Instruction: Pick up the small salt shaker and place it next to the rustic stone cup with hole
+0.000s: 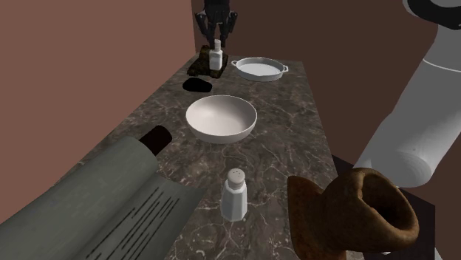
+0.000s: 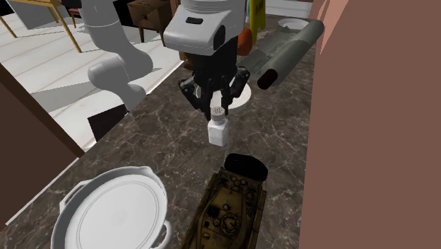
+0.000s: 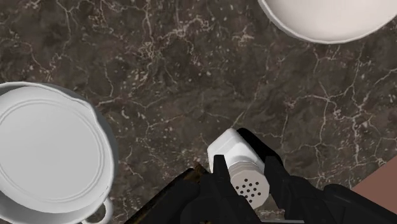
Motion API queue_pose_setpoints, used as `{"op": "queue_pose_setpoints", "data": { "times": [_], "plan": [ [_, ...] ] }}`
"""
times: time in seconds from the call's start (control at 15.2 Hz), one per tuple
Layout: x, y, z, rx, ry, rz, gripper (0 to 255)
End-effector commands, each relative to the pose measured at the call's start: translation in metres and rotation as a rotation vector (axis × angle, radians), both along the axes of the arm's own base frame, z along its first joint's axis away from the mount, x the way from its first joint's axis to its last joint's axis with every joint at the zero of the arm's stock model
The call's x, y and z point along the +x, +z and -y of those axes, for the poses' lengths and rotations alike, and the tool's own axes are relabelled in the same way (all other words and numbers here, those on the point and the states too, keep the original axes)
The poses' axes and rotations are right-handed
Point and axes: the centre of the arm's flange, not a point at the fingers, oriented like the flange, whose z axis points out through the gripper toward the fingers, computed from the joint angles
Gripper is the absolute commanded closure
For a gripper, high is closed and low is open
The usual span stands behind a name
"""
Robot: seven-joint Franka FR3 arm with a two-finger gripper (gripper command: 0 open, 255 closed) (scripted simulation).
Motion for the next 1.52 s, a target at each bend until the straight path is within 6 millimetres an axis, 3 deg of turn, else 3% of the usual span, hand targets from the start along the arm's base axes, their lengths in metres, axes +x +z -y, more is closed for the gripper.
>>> {"op": "queue_pose_setpoints", "data": {
  "times": [0.0, 1.45],
  "plan": [
    [0.001, 0.01, 0.0, 0.0, 0.0, 0.0, 255],
    [0.0, 0.126, 0.0, 0.0, 0.0, 0.0, 255]
  ]
}}
